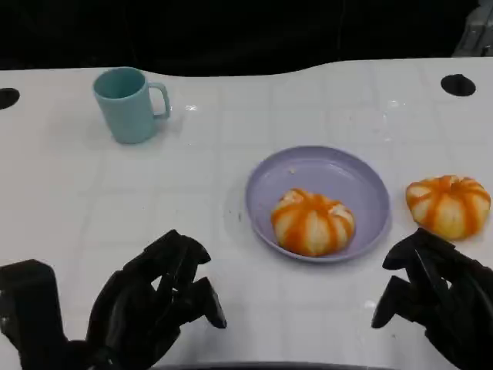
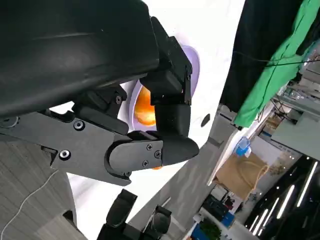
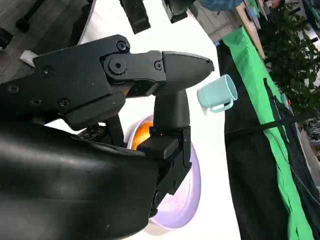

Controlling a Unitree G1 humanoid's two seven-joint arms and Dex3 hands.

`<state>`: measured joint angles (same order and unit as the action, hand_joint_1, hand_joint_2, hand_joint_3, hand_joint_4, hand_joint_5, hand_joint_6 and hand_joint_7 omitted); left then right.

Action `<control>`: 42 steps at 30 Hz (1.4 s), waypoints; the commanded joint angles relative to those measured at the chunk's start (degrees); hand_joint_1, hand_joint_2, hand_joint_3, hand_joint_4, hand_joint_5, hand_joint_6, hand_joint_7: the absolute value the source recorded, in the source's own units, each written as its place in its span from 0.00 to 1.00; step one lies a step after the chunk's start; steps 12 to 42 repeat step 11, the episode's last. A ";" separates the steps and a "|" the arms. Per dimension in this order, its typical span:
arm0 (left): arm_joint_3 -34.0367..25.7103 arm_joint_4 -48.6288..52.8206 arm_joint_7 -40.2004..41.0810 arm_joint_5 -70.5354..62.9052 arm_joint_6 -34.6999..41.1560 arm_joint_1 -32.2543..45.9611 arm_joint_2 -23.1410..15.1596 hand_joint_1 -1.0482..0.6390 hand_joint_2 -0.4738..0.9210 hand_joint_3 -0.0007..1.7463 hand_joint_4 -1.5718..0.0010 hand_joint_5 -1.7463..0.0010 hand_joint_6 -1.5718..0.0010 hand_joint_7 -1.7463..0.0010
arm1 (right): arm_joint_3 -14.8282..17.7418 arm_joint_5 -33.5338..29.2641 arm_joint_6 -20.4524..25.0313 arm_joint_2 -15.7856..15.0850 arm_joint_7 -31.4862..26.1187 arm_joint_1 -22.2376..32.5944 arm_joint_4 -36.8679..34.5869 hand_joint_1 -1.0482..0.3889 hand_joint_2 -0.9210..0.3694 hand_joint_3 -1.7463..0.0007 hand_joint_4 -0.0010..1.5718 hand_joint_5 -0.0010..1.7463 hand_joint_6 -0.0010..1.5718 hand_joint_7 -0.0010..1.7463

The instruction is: Grasp the bread from the table and place it into the plate.

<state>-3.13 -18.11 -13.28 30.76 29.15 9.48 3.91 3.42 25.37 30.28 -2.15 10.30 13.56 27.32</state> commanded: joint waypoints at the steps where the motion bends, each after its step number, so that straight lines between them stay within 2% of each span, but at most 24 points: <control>1: -0.15 0.10 0.78 -0.68 -0.85 0.03 -0.54 0.30 1.00 0.27 0.42 0.00 0.54 0.00 | 0.54 0.87 0.11 -0.58 0.11 0.22 0.33 0.42 0.00 0.79 0.40 1.00 0.32 0.91; 5: -0.16 0.10 0.75 -0.75 -0.87 0.03 -0.50 0.30 1.00 0.27 0.42 0.00 0.54 0.00 | 0.54 0.91 0.11 -0.60 0.10 0.22 0.33 0.42 0.00 0.79 0.40 1.00 0.32 0.91; 11: 0.05 0.92 1.09 -1.02 -1.72 -0.20 0.29 0.30 1.00 0.27 0.42 0.00 0.55 0.00 | 0.50 -0.10 -2.30 -1.31 1.87 0.53 -1.15 0.40 0.00 0.80 0.41 1.00 0.33 0.92; 42: 0.05 0.92 1.09 -1.02 -1.72 -0.20 0.29 0.30 1.00 0.27 0.42 0.00 0.55 0.00 | 0.50 -0.10 -2.30 -1.31 1.87 0.53 -1.15 0.40 0.00 0.80 0.41 1.00 0.33 0.92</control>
